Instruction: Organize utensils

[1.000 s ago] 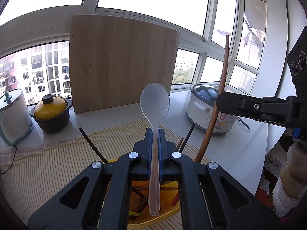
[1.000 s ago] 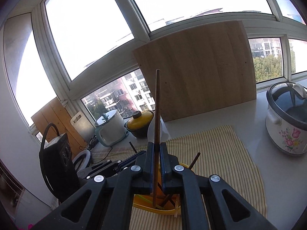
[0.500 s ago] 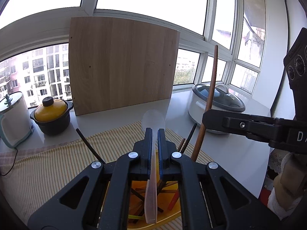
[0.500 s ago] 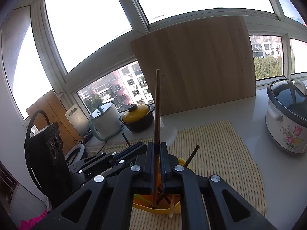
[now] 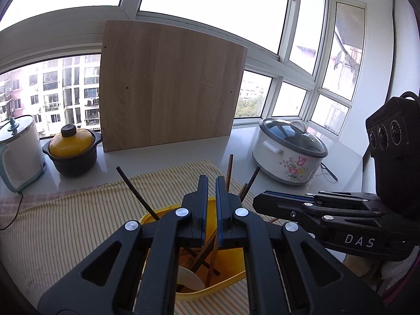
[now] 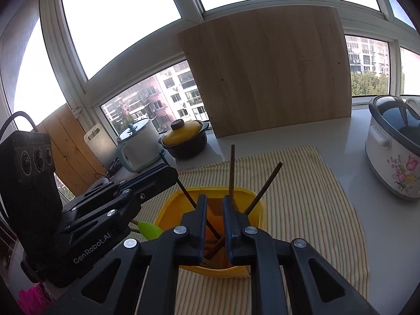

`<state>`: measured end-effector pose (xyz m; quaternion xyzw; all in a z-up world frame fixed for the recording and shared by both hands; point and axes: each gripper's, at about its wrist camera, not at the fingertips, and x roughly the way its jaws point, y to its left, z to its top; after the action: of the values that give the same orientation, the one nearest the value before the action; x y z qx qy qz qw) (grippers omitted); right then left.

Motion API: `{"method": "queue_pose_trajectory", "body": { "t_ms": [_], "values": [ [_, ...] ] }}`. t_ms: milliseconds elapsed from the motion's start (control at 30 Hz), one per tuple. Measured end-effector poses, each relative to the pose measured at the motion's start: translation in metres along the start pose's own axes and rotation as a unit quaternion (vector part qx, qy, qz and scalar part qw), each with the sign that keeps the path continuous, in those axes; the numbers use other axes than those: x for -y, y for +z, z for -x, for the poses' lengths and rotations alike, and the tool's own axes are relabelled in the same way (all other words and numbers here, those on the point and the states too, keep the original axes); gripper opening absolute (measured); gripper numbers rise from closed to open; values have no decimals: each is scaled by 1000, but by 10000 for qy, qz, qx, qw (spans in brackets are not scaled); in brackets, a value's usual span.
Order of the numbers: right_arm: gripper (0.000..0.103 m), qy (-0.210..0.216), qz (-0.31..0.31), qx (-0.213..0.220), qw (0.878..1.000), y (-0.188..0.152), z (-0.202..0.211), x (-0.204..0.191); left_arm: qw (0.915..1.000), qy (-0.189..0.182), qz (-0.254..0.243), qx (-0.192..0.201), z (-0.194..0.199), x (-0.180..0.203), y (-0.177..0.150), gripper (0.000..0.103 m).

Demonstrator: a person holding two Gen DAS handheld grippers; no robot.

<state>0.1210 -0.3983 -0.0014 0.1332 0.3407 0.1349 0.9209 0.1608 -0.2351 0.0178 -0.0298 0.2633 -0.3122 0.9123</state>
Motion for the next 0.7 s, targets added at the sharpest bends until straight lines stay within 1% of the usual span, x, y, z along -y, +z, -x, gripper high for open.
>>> {"method": "queue_pose_trajectory", "body": {
  "t_ms": [33, 200, 400, 467, 567, 600, 700],
  "values": [
    [17, -37, 20, -7, 10000, -2, 0, -1, 10000, -8, 20, 7, 3, -1, -1, 3],
    [24, -120, 106, 53, 9999, -7, 6, -8, 9999, -61, 94, 79, 22, -5, -2, 3],
    [28, -374, 328, 227, 9985, -14, 19, -26, 9997, -132, 105, 174, 51, -9, -7, 3],
    [30, -437, 392, 287, 9979, -18, 24, -32, 9996, -146, 112, 205, 62, -10, -10, 11],
    [30, -585, 540, 377, 9961, -24, 29, -45, 9995, -134, 89, 263, 79, -12, -17, 18],
    [32, -653, 582, 422, 9953, -26, 31, -49, 9995, -116, 77, 279, 84, -13, -19, 18],
    [44, -712, 613, 513, 9943, -31, 38, -57, 9996, -53, 36, 257, 97, -14, -27, 25]
  ]
}}
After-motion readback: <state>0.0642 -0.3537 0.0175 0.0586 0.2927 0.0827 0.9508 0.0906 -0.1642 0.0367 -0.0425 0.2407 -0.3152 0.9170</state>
